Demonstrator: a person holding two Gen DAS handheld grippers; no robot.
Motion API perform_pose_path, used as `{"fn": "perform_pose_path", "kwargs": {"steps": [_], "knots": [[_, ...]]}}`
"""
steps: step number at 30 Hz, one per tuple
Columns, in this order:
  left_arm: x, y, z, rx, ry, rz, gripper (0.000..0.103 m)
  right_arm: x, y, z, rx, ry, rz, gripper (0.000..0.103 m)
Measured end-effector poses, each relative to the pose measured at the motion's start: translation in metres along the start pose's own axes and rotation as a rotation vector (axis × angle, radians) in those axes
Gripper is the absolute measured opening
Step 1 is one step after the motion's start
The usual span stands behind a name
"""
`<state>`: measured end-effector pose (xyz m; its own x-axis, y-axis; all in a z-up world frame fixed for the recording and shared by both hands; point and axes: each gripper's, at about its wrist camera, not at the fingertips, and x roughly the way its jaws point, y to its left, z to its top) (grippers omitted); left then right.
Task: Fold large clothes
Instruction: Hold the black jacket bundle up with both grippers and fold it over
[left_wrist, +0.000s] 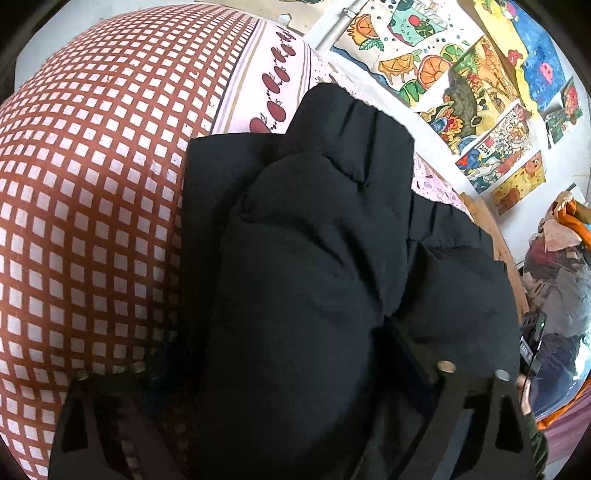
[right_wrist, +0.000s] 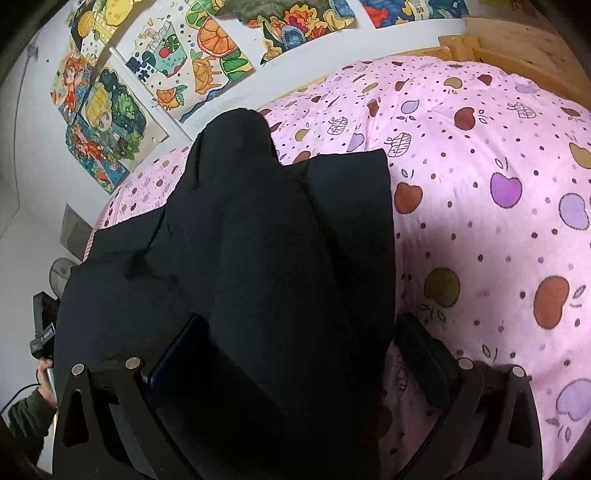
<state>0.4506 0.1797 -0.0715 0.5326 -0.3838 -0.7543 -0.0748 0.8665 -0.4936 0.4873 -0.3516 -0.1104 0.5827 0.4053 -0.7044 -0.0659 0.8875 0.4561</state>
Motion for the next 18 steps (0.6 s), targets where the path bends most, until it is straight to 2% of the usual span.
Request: {"fn": "perform_pose_path", "kwargs": {"steps": [2, 6, 8, 10, 13, 17, 18], "knots": [[-0.002, -0.003, 0.001, -0.02, 0.005, 0.008, 0.078, -0.001, 0.002, -0.002, 0.001, 0.001, -0.003, 0.1], [-0.006, -0.013, 0.001, -0.032, 0.006, 0.04, 0.065, -0.006, 0.011, -0.004, 0.006, -0.004, 0.009, 0.08], [-0.008, -0.021, 0.0, -0.016, 0.011, 0.066, 0.054, -0.008, 0.011, -0.007, 0.011, -0.017, 0.007, 0.076], [-0.012, -0.026, -0.001, -0.007, 0.007, 0.093, 0.048, -0.01, 0.012, -0.011, 0.021, -0.027, -0.001, 0.07], [-0.02, -0.038, -0.002, -0.014, -0.001, 0.134, 0.04, -0.016, 0.019, -0.014, 0.012, -0.035, -0.034, 0.063], [-0.031, -0.052, -0.005, 0.011, -0.021, 0.156, 0.029, -0.024, 0.04, -0.017, -0.063, -0.044, -0.088, 0.059], [-0.034, -0.054, -0.006, 0.012, -0.028, 0.154, 0.028, -0.027, 0.044, -0.018, -0.08, -0.051, -0.104, 0.053]]}}
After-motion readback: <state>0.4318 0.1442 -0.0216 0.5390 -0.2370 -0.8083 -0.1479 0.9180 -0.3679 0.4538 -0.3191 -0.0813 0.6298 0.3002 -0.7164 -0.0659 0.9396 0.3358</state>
